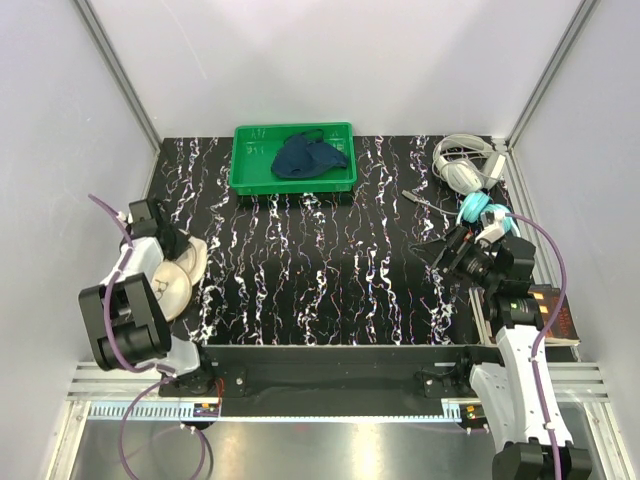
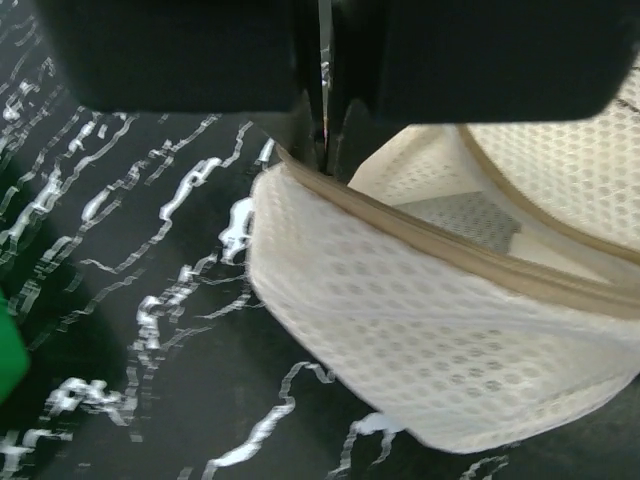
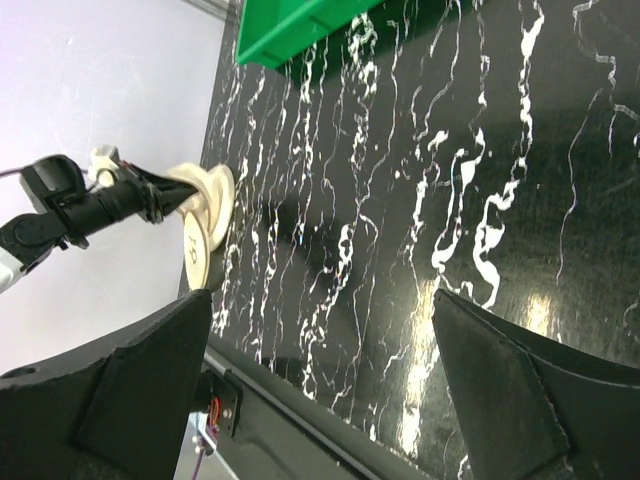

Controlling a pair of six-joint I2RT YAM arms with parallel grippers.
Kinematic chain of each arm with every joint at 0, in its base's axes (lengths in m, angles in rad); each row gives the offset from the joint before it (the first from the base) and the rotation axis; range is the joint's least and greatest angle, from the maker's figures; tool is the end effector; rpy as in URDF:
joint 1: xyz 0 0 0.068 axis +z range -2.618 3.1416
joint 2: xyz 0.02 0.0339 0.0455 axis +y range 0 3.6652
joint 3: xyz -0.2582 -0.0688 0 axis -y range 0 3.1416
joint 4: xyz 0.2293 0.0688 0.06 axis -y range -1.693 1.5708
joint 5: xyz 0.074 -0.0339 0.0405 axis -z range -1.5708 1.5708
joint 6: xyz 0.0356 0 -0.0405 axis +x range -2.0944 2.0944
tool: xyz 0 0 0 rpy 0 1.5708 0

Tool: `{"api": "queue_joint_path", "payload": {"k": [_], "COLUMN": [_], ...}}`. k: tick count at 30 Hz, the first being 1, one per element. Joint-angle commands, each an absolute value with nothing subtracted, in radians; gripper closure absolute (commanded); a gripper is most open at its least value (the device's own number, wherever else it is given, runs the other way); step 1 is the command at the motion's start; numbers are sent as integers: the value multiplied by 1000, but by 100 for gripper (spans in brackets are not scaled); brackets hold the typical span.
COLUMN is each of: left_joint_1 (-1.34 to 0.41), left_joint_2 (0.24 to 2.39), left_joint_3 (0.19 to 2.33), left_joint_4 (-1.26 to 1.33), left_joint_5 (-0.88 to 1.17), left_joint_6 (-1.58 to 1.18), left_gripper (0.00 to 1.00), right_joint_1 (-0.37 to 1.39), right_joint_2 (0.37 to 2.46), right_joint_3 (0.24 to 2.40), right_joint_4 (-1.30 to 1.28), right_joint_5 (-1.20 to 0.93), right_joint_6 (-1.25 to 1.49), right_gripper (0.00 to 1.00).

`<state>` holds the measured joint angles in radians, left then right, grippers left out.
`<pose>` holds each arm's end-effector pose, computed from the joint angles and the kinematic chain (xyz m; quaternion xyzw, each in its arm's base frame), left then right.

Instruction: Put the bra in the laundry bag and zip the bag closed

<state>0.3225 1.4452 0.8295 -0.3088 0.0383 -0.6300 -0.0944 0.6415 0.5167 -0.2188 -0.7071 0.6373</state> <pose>0.2617 0.0860 0.1987 -0.4292 0.8454 -0.0666 0.3110 0.1448 0.0095 0.2650 0.0882 0.7876 0.4175 0.4445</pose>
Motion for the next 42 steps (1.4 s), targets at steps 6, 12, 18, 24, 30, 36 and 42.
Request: {"api": "queue_joint_path", "payload": {"k": [6, 12, 18, 24, 30, 36, 42], "left_joint_1": [37, 5, -239, -245, -184, -126, -222], "left_joint_2": [1217, 1089, 1083, 1052, 1221, 1458, 1438], "left_joint_3": [743, 657, 647, 650, 748, 908, 899], "left_joint_4": [-278, -232, -232, -231, -235, -221, -235], "left_joint_5": [3, 53, 40, -109, -192, -146, -52], "left_joint_6": [-578, -594, -606, -606, -615, -557, -580], "left_gripper": [100, 99, 95, 1, 15, 48, 100], "right_joint_1": [-92, -78, -63, -26, 35, 90, 210], "right_joint_2": [698, 686, 703, 729, 749, 755, 804], "right_joint_3": [577, 581, 574, 580, 592, 592, 612], "right_joint_4": [-359, -359, -350, -350, -342, -324, -322], "right_joint_5": [-732, -736, -732, -716, -675, -650, -542], "right_joint_6": [528, 528, 523, 514, 529, 558, 557], "right_gripper": [0, 0, 0, 0, 0, 0, 0]}}
